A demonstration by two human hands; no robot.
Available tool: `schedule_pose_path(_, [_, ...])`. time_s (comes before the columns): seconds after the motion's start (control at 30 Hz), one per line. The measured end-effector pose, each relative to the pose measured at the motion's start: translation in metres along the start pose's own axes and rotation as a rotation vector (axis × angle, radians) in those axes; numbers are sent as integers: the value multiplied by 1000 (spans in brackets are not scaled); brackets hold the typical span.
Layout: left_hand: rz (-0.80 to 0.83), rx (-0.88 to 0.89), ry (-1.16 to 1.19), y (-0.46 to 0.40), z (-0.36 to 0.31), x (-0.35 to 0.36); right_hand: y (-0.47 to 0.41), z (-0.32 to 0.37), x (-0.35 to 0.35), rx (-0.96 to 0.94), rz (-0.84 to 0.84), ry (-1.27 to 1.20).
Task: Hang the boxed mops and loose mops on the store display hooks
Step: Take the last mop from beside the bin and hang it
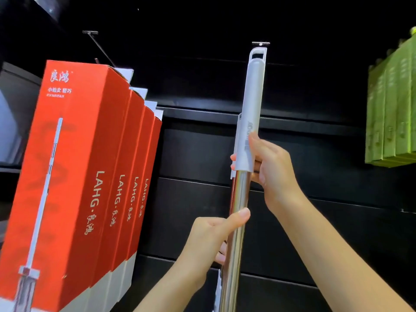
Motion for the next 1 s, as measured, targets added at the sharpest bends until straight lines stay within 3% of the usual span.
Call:
schedule_pose_path(0.8, [-18, -60, 48, -43, 18, 12, -36, -40, -24, 71, -70, 52])
schedule_pose_path(1.0, [-15, -1, 36, -49, 7, 12, -45, -31, -26, 25, -68, 44])
Point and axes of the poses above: each hand's wrist, its own y-axis away from the middle knuckle, its own x-axis out of the palm, z = x × y, the point moved 10 cm from there along -y, towards the middle knuckle, and after that the axes turned 3 degrees about z, right-handed, at the moved point
